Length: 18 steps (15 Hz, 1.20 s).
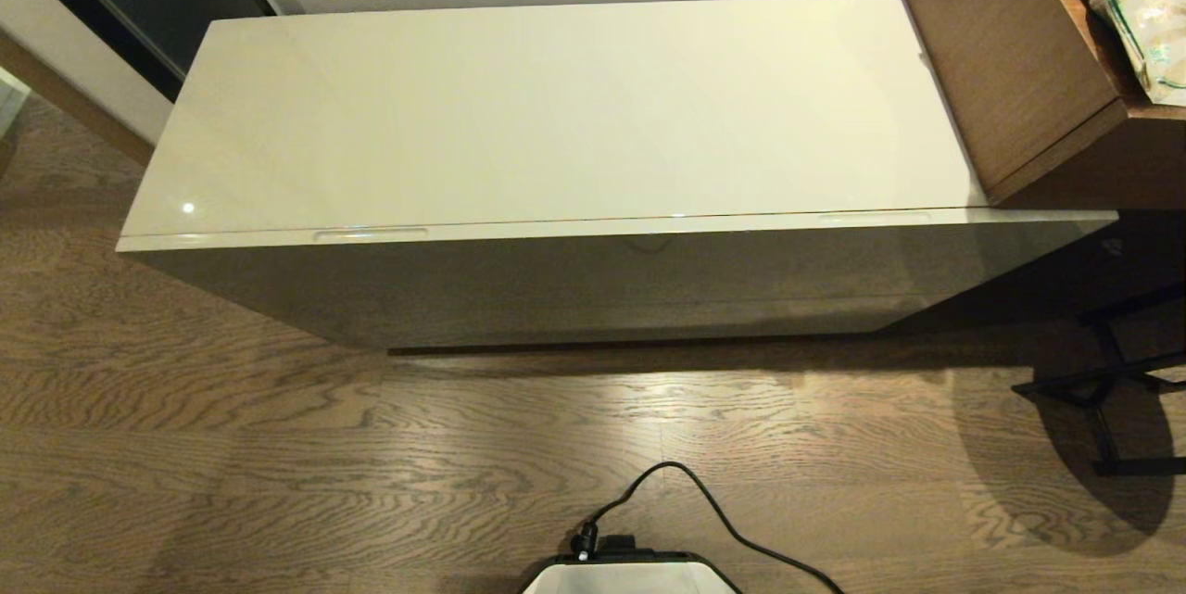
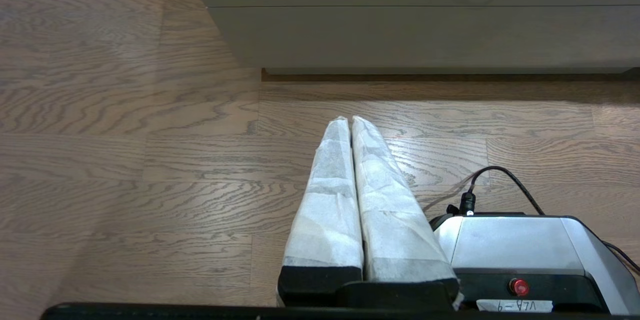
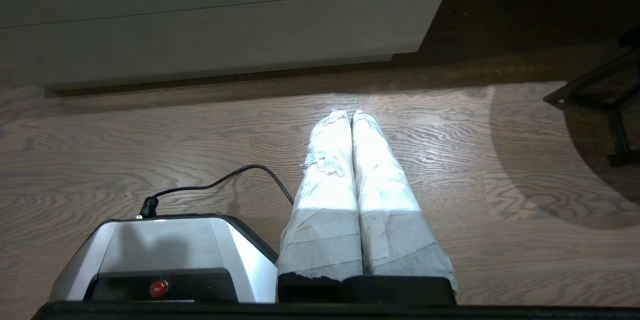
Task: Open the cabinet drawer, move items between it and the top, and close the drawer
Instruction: Open the drawer
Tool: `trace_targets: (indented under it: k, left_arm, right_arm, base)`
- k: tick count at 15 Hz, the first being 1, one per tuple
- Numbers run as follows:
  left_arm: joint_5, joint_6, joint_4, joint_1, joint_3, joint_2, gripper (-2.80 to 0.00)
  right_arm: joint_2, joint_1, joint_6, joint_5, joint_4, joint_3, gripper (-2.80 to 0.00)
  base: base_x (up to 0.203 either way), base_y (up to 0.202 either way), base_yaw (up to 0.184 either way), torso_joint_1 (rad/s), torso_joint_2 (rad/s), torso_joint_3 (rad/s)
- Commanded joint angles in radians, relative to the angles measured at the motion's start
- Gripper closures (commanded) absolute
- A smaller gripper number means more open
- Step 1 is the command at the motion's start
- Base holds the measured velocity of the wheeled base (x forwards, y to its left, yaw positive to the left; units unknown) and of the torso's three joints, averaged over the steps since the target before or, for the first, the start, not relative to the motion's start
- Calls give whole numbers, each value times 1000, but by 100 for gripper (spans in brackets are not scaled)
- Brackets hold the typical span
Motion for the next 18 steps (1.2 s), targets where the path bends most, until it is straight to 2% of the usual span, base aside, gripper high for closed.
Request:
trace_targets:
  k: [1,4,6,8,10,13,15,18]
  left_arm:
    - [0,0,0,0,0,0,0]
    - [0,0,0,0,0,0,0]
    - [0,0,0,0,0,0,0]
    - [0,0,0,0,0,0,0]
    - [-1,0,0,0,0,0,0]
    - [0,0,0,0,0,0,0]
    - [0,0,0,0,0,0,0]
    - [-1,0,0,0,0,0,0]
  right_arm:
    - [1,1,0,0,0,2,0]
    - [1,1,-17,2,2,0,0]
    - [1,0,-85,12,38,-12,0]
    - [0,0,-73,12,24,-9,0]
    - [-2,0,-61,12,-48,1,0]
    - [-3,0,-42,7,-10,-20,0]
    - [-2,0,-22,30,155,-167,0]
    - [-1,0,60,120,450,-523,0]
  base:
    - [0,0,0,0,0,0]
    - [0,0,0,0,0,0]
    - [0,0,0,0,0,0]
    - [0,0,0,0,0,0]
    - [0,0,0,0,0,0]
    - [0,0,0,0,0,0]
    - [0,0,0,0,0,0]
    - [0,0,0,0,0,0]
